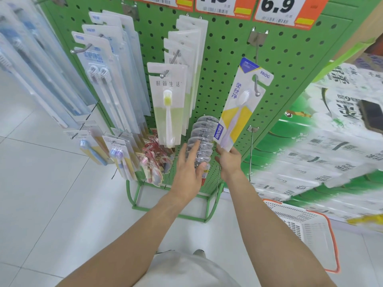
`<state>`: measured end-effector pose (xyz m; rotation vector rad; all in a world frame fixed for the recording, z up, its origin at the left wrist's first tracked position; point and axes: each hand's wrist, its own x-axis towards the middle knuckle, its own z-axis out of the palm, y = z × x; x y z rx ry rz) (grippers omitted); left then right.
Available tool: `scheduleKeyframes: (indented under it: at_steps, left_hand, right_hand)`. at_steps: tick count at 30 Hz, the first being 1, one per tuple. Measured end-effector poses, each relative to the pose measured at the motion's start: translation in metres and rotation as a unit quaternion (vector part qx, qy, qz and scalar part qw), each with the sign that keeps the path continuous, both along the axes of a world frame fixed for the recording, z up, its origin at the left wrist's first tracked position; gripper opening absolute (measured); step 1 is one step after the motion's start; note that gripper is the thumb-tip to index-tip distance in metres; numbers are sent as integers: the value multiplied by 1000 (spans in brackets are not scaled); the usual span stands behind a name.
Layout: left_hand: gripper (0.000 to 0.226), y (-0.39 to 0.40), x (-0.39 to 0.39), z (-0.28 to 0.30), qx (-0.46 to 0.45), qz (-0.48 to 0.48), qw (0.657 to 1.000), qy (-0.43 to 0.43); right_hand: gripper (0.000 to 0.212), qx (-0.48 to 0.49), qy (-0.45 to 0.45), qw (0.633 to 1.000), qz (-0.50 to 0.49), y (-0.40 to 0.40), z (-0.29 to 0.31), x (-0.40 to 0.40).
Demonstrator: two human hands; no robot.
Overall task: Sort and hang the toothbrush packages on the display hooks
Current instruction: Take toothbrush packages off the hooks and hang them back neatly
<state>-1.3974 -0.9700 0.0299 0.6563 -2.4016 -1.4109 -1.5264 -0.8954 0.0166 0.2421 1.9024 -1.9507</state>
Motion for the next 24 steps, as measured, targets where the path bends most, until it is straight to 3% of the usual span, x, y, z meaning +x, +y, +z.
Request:
scheduleKeyframes:
  at_steps: [6,13,18,24]
  left_hand:
    - [62,-1,2,-2,12,-2,1000,2]
    - [64,-4,4,-1,24,0,1000,14]
    - [69,-5,6,-2,15,7,1000,22]
    - [73,-5,6,-5,29,5,999,18]
  right_hand:
    - [18,-10,7,999,34,-5,13,-4]
    - [25,60,46,993,87,-3,29,-4]
    - [40,66,53,992,97,-1,39,-6]
    - [34,99,92,982,132,-1,27,-18]
